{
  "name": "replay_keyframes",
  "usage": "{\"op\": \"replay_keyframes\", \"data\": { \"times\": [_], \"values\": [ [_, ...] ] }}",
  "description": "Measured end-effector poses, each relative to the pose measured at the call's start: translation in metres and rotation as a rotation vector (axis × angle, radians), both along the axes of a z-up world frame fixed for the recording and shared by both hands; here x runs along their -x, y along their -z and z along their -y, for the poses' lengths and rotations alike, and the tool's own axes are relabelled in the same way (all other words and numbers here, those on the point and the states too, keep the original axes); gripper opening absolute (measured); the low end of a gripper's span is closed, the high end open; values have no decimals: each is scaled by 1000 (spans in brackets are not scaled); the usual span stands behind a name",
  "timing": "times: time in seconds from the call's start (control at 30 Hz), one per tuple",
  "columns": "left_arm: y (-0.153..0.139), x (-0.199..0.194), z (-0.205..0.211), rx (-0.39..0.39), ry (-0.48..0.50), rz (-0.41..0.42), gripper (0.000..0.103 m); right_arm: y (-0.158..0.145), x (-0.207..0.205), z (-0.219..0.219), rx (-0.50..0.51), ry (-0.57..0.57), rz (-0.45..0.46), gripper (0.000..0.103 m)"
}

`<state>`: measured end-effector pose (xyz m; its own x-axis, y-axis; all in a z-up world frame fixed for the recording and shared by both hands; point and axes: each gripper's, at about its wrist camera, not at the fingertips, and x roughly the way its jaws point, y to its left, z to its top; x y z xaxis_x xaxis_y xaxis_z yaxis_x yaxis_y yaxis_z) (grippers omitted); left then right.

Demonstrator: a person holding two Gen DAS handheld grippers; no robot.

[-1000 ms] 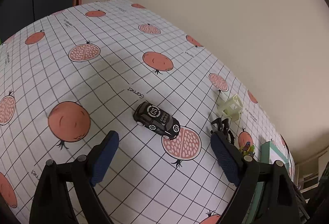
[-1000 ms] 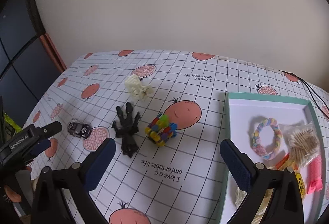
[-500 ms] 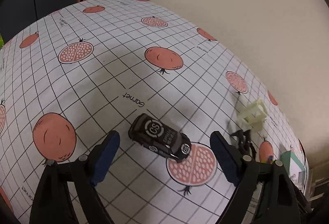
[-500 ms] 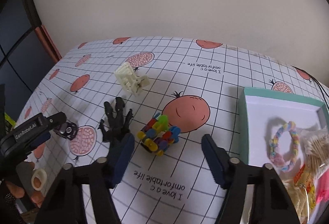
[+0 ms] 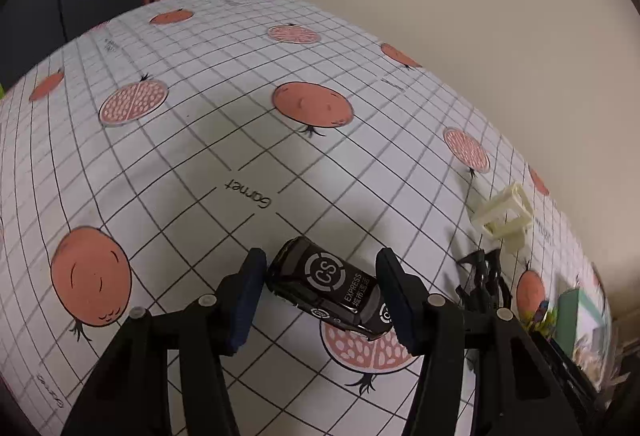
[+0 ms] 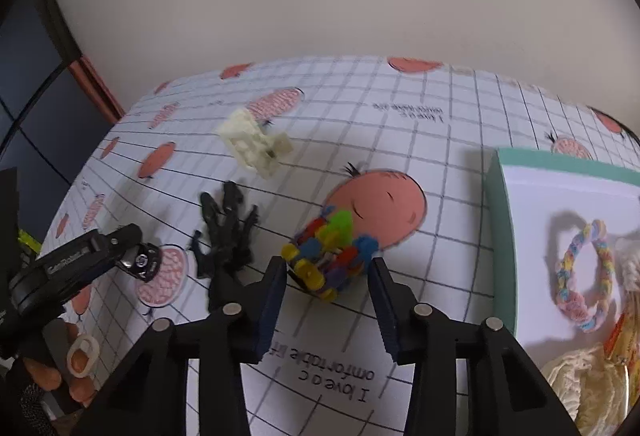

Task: Organize objects
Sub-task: 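Grasp the black toy car with left tool while right tool grasps multicolour block toy, then lift the toy car and block toy and carry them toward the tray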

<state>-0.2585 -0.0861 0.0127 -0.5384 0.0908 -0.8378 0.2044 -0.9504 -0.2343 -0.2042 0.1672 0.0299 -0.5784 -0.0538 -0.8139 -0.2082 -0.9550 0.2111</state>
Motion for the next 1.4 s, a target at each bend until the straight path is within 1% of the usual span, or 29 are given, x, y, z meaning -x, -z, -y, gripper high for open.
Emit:
{"op": "replay_keyframes", "data": {
  "times": [0.07, 0.13, 0.17, 0.2, 0.23, 0.33, 0.47, 0.53, 0.57, 0.6, 0.73, 0.83, 0.87, 0.9, 0.93, 1.03, 1.07, 1.1, 1.2, 1.33, 1.4],
  "values": [
    [-1, 0, -6, 11, 24, 5, 59, 2, 0, -3, -1, 7, 3, 40],
    [1, -1, -8, 13, 29, 5, 60, 5, -1, -8, 8, 24, 15, 37],
    [1, 0, -9, 9, 33, 7, 61, 6, -2, -11, 17, 33, 13, 37],
    [2, 1, -10, 8, 43, 14, 64, 7, -2, -13, 28, 36, 11, 37],
    [2, 1, -12, 17, 55, 17, 65, 7, -3, -14, 37, 35, 10, 37],
    [1, 0, -16, 30, 68, 15, 66, 7, -3, -14, 35, 35, 8, 37],
    [1, 0, -18, 28, 73, 25, 66, 7, -4, -16, 48, 41, 5, 37],
    [1, -1, -20, 31, 80, 24, 64, 7, -5, -17, 53, 42, 3, 37],
    [0, -1, -22, 27, 89, 21, 60, 7, -6, -18, 58, 43, 3, 37],
    [0, -1, -23, 29, 94, 22, 58, 7, -7, -20, 67, 45, 2, 36],
    [-1, -1, -25, 36, 99, 22, 57, 4, -8, -22, 75, 47, -2, 35],
    [-3, -1, -23, 23, 93, 15, 54, 2, -9, -24, 75, 46, -9, 35],
    [-5, -1, -22, 16, 93, 12, 51, 1, -9, -25, 78, 47, -12, 35],
    [-7, -1, -21, 8, 94, 7, 45, 0, -10, -26, 84, 49, -16, 35],
    [-9, -1, -21, -2, 95, 3, 43, -1, -11, -27, 90, 49, -19, 35],
    [-12, -1, -23, 7, 102, 2, 41, -4, -12, -29, 96, 48, -26, 35],
    [-12, -1, -23, 4, 105, 1, 35, -5, -12, -29, 93, 48, -28, 35],
    [-11, -1, -23, 5, 105, 2, 13, -6, -12, -29, 92, 45, -28, 35],
    [-13, -2, -23, -1, 109, 1, 8, -8, -13, -29, 86, 42, -29, 35],
    [-13, -3, -22, -12, 105, 4, 8, -11, -14, -29, 87, 38, -35, 35],
    [-15, -2, -18, -23, 88, 15, 8, -12, -13, -30, 84, 37, -37, 35]
  ]
}}
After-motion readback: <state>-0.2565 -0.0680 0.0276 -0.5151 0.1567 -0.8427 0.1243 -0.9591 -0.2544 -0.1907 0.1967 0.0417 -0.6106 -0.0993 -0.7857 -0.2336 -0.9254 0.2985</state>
